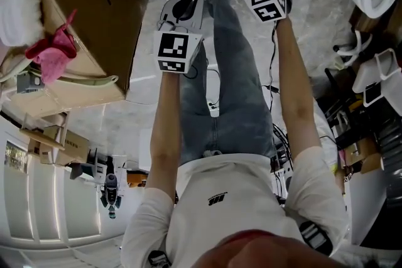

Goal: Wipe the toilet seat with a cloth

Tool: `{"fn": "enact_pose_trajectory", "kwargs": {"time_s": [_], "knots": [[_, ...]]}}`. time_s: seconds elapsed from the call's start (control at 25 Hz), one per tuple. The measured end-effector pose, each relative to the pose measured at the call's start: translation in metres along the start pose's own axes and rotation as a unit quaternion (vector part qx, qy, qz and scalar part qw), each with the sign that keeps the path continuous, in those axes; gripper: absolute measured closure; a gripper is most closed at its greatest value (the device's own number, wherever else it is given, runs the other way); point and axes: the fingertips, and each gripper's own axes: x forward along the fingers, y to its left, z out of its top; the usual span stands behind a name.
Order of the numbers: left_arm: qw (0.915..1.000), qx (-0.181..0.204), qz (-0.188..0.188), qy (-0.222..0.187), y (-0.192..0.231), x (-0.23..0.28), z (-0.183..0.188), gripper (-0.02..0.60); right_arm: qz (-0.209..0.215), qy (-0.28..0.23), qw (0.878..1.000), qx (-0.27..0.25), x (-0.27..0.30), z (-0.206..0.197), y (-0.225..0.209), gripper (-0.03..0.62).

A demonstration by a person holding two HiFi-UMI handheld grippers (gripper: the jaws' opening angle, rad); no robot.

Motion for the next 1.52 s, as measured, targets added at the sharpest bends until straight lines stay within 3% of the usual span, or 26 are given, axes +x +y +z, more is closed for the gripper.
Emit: {"fn": "enact_pose_trajectory", "kwargs": {"time_s": [0.8,1.52], "knots": [[0.9996,-0.025,0.009,-0.007,0.027,-0.043,-0.022,0.571,0.019,0.021,0.999,0.03,-0.004,-0.01,0.091,0.506],[0.9964,-0.062,0.056,-0.011,0.075,-0.088,-0.038,0.571,0.076,0.036,0.996,-0.01,0.014,0.031,0.173,0.505]]}}
